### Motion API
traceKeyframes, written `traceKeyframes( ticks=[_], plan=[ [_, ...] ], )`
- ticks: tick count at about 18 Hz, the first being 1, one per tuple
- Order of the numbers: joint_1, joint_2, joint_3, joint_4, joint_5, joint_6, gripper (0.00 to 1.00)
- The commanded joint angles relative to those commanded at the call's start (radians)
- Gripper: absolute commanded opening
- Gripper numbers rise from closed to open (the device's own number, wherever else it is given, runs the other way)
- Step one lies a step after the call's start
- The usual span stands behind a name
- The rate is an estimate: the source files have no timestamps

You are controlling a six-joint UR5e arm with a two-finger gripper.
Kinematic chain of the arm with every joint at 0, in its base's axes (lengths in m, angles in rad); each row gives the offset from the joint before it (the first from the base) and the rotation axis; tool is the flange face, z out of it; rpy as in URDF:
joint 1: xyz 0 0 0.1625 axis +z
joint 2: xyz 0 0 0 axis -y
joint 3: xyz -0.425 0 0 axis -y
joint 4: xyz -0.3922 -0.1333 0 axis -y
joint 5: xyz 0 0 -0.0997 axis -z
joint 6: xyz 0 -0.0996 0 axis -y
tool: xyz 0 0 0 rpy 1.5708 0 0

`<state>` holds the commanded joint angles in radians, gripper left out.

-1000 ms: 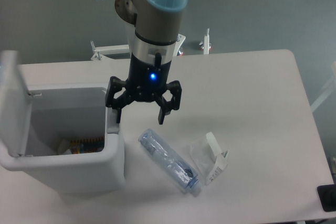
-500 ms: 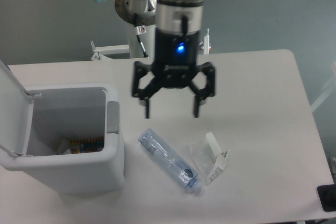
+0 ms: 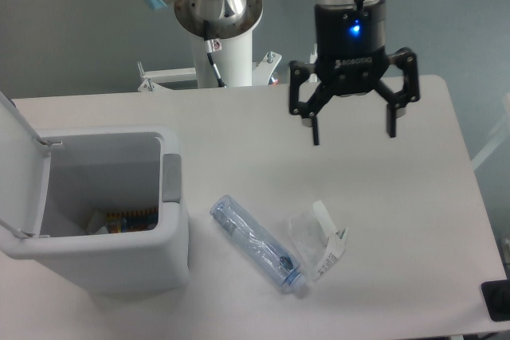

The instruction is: Open the trash can

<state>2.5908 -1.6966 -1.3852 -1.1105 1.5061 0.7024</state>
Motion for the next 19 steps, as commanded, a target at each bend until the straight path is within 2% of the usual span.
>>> traceKeyframes(
  ticks=[6, 11, 19],
  plan=[
    [0.060, 0.002, 0.000, -0.006, 0.014, 0.118, 1.00],
    [0.078, 0.015, -0.031, -0.012, 0.034, 0.216, 1.00],
    [0.080, 0.015, -0.049, -0.009, 0.039, 0.227, 1.00]
  ],
)
